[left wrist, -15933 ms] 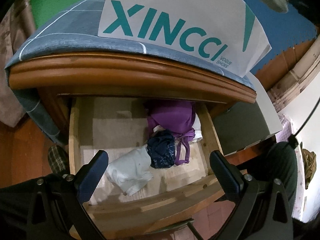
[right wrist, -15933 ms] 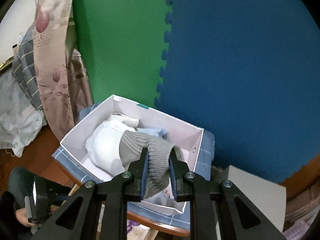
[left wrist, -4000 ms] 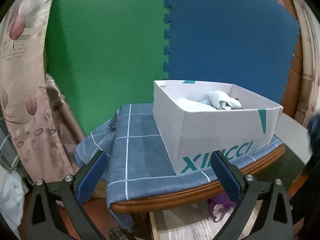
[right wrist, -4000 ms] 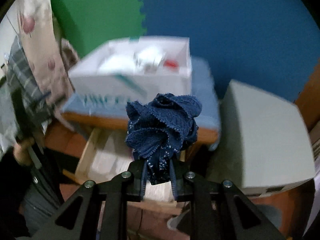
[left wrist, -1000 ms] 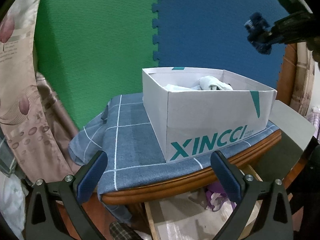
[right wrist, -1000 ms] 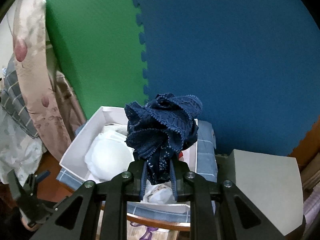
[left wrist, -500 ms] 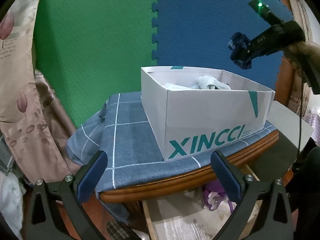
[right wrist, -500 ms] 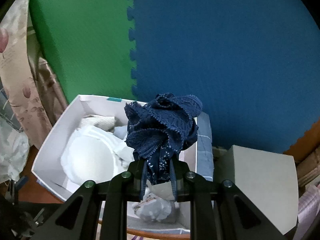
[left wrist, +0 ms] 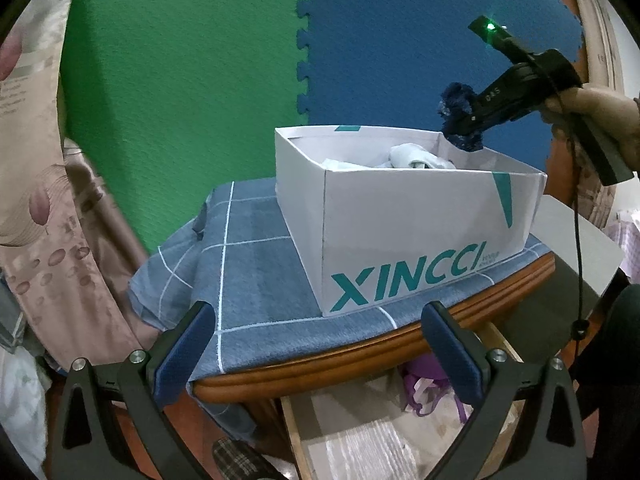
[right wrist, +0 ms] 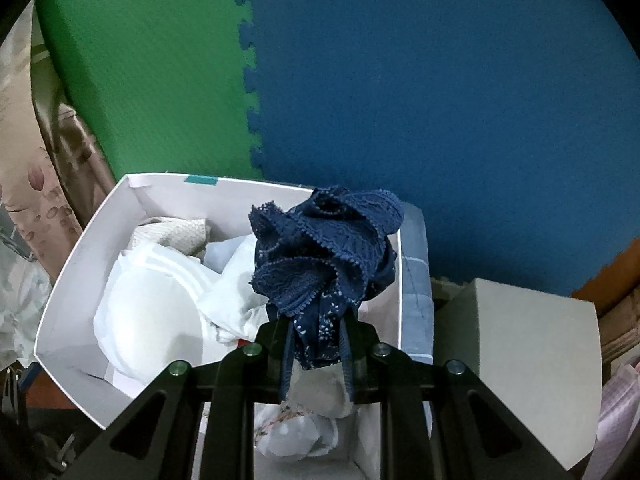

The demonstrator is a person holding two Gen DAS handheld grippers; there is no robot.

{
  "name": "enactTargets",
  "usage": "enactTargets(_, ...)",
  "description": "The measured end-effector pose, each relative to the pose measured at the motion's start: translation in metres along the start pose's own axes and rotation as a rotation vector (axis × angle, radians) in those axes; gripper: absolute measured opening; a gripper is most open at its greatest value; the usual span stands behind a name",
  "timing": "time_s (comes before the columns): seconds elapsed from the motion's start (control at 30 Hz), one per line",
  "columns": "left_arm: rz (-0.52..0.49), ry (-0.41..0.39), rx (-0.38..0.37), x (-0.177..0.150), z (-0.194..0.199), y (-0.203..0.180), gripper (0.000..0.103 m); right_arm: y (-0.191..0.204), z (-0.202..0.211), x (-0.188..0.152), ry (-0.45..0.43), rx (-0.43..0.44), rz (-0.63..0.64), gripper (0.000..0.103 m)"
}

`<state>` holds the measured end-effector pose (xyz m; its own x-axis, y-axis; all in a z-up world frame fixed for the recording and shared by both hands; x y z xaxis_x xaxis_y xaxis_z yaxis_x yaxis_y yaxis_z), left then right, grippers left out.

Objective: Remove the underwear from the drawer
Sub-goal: 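Lower the navy lace underwear into the box and open the right gripper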

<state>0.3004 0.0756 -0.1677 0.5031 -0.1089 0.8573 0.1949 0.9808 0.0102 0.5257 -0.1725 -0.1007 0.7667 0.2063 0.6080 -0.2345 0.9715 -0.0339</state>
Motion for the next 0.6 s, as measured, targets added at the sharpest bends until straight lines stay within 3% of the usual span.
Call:
enactTargets(0.23, -0.011, 0.009, -0.004, -0.002, -0.002, -0.003, 0.102, -0.008, -0.024, 0.005, 0.046, -0.001, -0.017, 0.020)
enactTargets(0.37, -0.016, 0.022, -0.002, -0.003, -0.004, -0.002, 0.102, -0.014, -0.035, 0.004, 0.065, 0.014, -0.047, 0.025)
enactTargets(0.4, -0.018, 0.025, -0.001, -0.004, -0.005, -0.002, 0.102, -0.016, -0.039, 0.004, 0.071, 0.024, -0.055, 0.037)
enactTargets(0.47, -0.022, 0.032, 0.001, -0.004, -0.006, -0.002, 0.102, -0.018, -0.042, 0.003, 0.079, 0.019, -0.067, 0.050)
enactTargets(0.6, -0.035, 0.049, 0.004, -0.008, -0.009, -0.004, 0.102, -0.014, -0.014, 0.001, -0.011, 0.059, -0.040, 0.052)
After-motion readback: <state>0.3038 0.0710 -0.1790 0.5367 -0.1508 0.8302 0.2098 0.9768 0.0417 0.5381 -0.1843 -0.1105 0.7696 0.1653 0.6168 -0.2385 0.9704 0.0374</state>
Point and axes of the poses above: each gripper's, at about its wrist camera, not at the fingertips, and z roughly against the way its jaws point, y to its left, x to its top, the point moved 2 cm from there along -z, roughly the way its jaws point, and after that the axes turned 2 degrees about x, right-handed, at the moved point
